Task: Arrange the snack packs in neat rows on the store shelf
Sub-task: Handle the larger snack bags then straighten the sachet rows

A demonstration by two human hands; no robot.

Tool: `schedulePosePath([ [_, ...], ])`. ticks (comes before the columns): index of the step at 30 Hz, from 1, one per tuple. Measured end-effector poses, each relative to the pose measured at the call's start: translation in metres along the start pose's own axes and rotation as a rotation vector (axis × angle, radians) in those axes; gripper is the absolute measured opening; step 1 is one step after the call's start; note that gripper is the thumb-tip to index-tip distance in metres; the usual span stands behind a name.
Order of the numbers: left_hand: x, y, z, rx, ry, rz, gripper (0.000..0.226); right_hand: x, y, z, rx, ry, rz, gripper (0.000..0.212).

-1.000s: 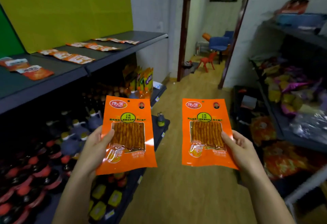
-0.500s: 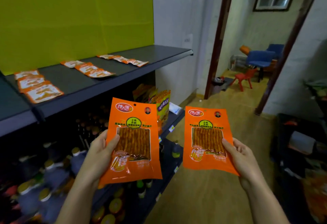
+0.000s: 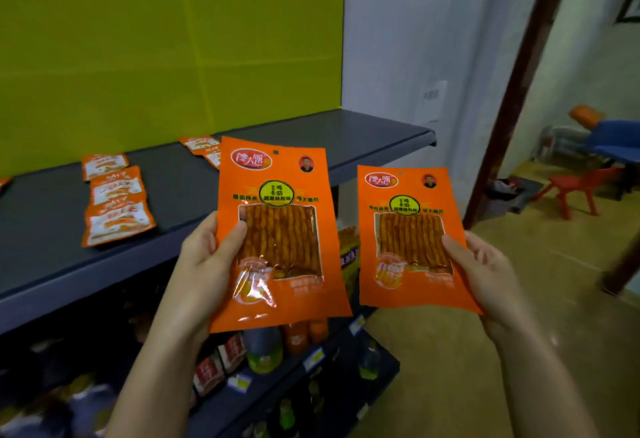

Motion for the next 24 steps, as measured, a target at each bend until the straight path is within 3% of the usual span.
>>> schedulePosePath([
  [7,-0.009,-0.060,-0.077,0.236,-0.096,-0.050,0.016,-0.029,0.000,-0.141,-0.204,0.044,0.111,0.016],
  [11,0.000,-0.087,-0.133,0.330,-0.165,-0.145,0.015,-0.053,-0.005,-0.214,-0.299,0.082,0.220,0.051],
  [15,0.003,-0.103,-0.194,0.353,-0.135,-0.155,0.006,-0.079,-0.018,-0.281,-0.332,0.163,0.236,0.014],
  [24,-0.040,-0.093,-0.302,0.412,0.187,-0.212,0.017,-0.106,-0.055,-0.354,-0.410,0.154,0.168,0.015],
])
Point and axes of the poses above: each hand's wrist, its own z-axis away from the middle knuckle, its own y-axis out of the back of the hand, x = y × z, the point moved 6 cm from there along -z, towards the middle knuckle, and after that the axes turned 10 degrees about -y, right-handed, at the moved point
